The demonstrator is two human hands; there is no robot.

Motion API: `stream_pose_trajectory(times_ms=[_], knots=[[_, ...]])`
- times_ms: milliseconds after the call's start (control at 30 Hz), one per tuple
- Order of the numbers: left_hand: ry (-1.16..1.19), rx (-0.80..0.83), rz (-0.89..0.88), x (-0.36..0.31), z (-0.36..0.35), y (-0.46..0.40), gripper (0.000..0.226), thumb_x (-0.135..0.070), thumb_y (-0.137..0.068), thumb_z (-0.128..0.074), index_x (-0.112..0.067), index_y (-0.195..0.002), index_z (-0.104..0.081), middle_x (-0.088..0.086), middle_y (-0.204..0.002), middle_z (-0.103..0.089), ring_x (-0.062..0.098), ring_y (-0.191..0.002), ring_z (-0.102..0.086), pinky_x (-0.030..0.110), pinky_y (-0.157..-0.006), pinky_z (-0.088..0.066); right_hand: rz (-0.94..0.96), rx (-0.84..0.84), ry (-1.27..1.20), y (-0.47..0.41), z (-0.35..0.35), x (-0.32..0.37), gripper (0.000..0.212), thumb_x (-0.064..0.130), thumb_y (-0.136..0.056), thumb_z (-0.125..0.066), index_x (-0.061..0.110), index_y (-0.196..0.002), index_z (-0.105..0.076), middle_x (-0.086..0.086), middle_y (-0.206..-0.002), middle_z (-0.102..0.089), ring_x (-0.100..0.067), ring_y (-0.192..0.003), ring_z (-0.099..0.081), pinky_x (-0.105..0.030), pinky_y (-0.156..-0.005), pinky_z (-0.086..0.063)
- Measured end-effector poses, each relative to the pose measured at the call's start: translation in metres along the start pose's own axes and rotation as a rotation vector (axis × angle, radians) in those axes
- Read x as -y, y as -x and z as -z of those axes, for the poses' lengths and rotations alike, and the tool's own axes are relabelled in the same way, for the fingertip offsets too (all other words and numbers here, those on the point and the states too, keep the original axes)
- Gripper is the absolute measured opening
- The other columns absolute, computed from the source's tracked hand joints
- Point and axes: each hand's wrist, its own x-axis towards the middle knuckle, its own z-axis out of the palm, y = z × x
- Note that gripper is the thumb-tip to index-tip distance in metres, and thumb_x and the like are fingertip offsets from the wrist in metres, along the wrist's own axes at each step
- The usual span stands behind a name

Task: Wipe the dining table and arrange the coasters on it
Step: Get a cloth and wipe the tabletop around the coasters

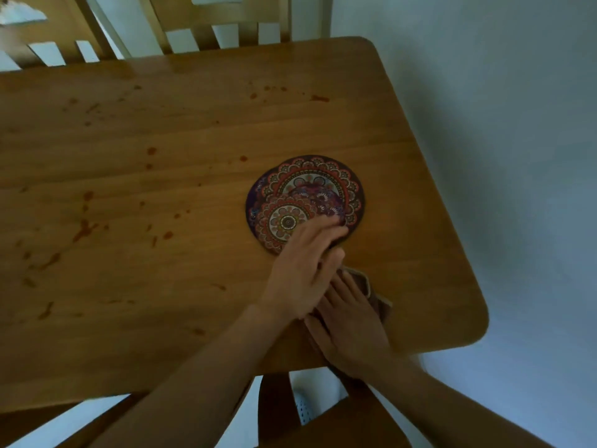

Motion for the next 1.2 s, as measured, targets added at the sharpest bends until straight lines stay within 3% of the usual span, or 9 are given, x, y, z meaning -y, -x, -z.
stream_pose_trajectory(times_ms=[100,167,233,300,400,500,600,867,1200], knots=[[0.048,-0.010,-0.046,-0.015,-0.003,0.029,0.042,-0.031,-0.103,-0.040,-0.010,-0.137,-0.052,0.001,-0.146,-0.044,0.013,-0.136,-0.039,0.032,-0.109,-0.037,-0.084,0.013,-0.285,-0.019,0.011,0.018,0.037,0.028,-0.100,-0.041,0.004,-0.122,-0.059,-0.012,-0.123,-0.062,-0.025,-0.114,-0.058,-0.033,-0.094,-0.049],[0.083,-0.088,0.008,-0.017,-0.001,0.041,0.043,-0.032,-0.102,-0.039,-0.009,-0.137,-0.049,0.003,-0.146,-0.043,0.013,-0.134,-0.041,0.026,-0.108,-0.036,-0.236,0.013,-0.550,-0.026,0.023,0.009,0.031,0.016,-0.097,-0.045,0.005,-0.120,-0.062,-0.013,-0.117,-0.066,-0.025,-0.108,-0.062,-0.028,-0.087,-0.049],[0.071,-0.143,0.043,-0.016,-0.004,0.049,0.036,-0.030,-0.102,-0.041,-0.009,-0.129,-0.053,0.004,-0.137,-0.047,0.012,-0.123,-0.048,0.019,-0.103,-0.036,-0.369,-0.273,-0.647,-0.034,0.034,-0.013,0.032,0.018,-0.096,-0.038,0.013,-0.116,-0.063,-0.006,-0.112,-0.065,-0.017,-0.104,-0.061,-0.033,-0.090,-0.050],[-0.039,-0.025,0.004,-0.009,-0.015,0.056,0.028,-0.030,-0.101,-0.044,-0.013,-0.118,-0.059,0.002,-0.122,-0.053,0.015,-0.108,-0.052,0.025,-0.095,-0.042,-0.401,-0.426,-0.538,-0.052,0.037,-0.027,0.028,0.009,-0.098,-0.038,0.014,-0.112,-0.062,-0.005,-0.115,-0.062,-0.015,-0.109,-0.055,-0.027,-0.098,-0.045],[-0.335,0.213,-0.118,0.008,-0.033,0.064,0.038,-0.051,-0.098,-0.047,-0.025,-0.122,-0.062,-0.002,-0.130,-0.053,0.017,-0.120,-0.048,0.038,-0.100,-0.040,-0.271,-0.247,-0.405,-0.097,0.038,-0.024,0.027,0.008,-0.102,-0.040,0.012,-0.120,-0.061,-0.002,-0.136,-0.053,-0.016,-0.131,-0.040,-0.013,-0.106,-0.026],[-0.488,0.327,-0.148,0.018,-0.034,0.071,0.055,-0.063,-0.094,-0.042,-0.033,-0.140,-0.049,-0.002,-0.149,-0.041,0.018,-0.141,-0.032,0.042,-0.119,-0.020,-0.146,0.051,-0.326,-0.128,0.023,-0.018,0.033,0.019,-0.104,-0.040,0.020,-0.133,-0.055,0.005,-0.154,-0.036,-0.015,-0.147,-0.016,-0.030,-0.119,-0.014],[-0.537,0.325,-0.144,0.029,-0.025,0.082,0.052,-0.058,-0.096,-0.042,-0.038,-0.144,-0.043,-0.004,-0.157,-0.031,0.016,-0.148,-0.021,0.046,-0.121,-0.014,-0.106,0.017,-0.211,-0.132,0.013,-0.025,0.033,0.019,-0.103,-0.043,0.027,-0.131,-0.057,0.009,-0.152,-0.039,-0.015,-0.146,-0.020,-0.040,-0.119,-0.016],[-0.715,0.152,0.278,0.098,0.064,0.137,0.058,-0.061,-0.094,-0.034,-0.039,-0.147,-0.033,-0.003,-0.158,-0.030,0.017,-0.147,-0.023,0.046,-0.117,-0.017,-0.154,-0.147,0.205,-0.146,0.001,-0.002,0.025,0.029,-0.098,-0.050,0.019,-0.119,-0.058,-0.002,-0.126,-0.056,-0.028,-0.119,-0.048,-0.048,-0.096,-0.036],[-0.666,-0.077,0.917,0.125,0.076,0.061,0.064,-0.064,-0.097,-0.015,-0.038,-0.155,-0.011,-0.003,-0.165,0.001,0.018,-0.151,0.005,0.047,-0.121,0.002,-0.100,-0.141,0.222,-0.145,-0.017,-0.015,0.036,0.030,-0.101,-0.035,0.019,-0.133,-0.048,-0.004,-0.143,-0.045,-0.027,-0.136,-0.036,-0.053,-0.114,-0.024]])
